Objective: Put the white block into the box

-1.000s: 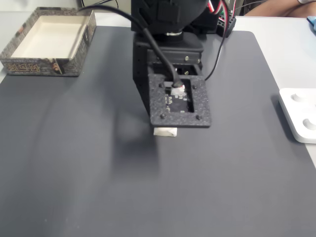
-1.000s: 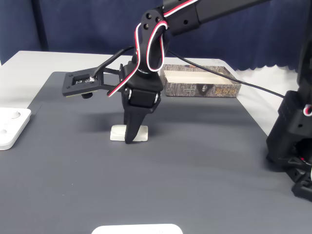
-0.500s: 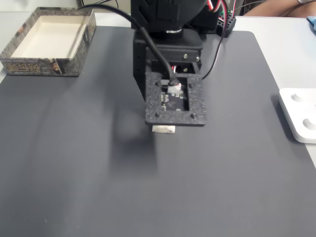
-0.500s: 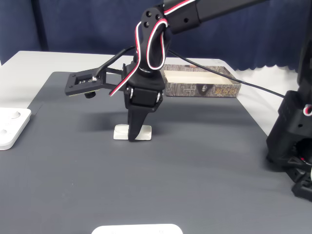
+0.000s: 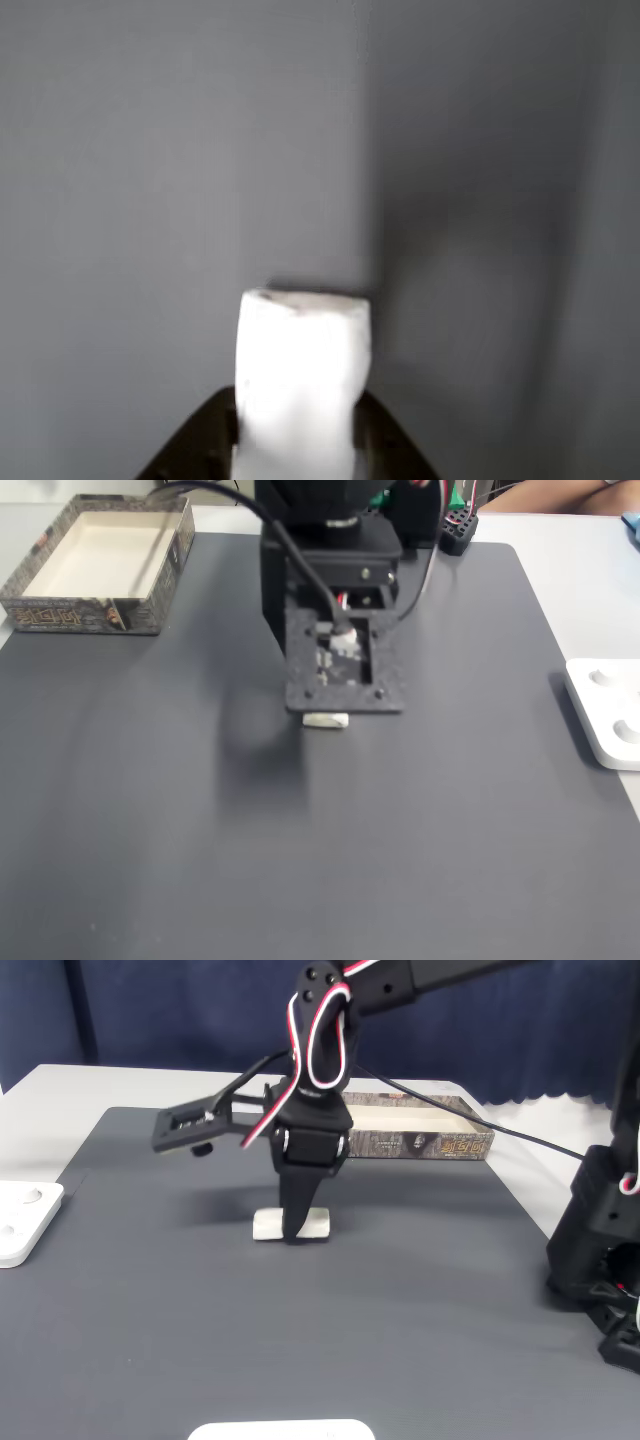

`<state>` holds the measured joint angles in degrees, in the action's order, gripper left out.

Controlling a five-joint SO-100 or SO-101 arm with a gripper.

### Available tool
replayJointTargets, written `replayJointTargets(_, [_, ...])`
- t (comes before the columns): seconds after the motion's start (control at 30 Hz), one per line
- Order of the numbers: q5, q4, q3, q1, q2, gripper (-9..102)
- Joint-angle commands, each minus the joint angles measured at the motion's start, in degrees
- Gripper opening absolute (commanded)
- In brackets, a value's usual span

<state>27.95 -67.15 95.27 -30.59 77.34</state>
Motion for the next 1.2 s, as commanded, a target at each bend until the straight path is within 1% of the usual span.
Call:
replayJointTargets(0.0, [0.53,-1.41,-0.7,-2.46,8.44,-2])
replayJointTargets(0.4, [2.2,-4.75,-0.7,-5.36,16.08,-2])
replayJointTargets(0.8, [6.42,-4.75,-1.05,-8.44,22.06,-2])
replayJointTargets(0.9, [9.76,-4.66,-1.41,-11.07,23.12,-2])
replayJointTargets(1.17, [19.51,-5.62,-6.86,-24.52,23.55,-2])
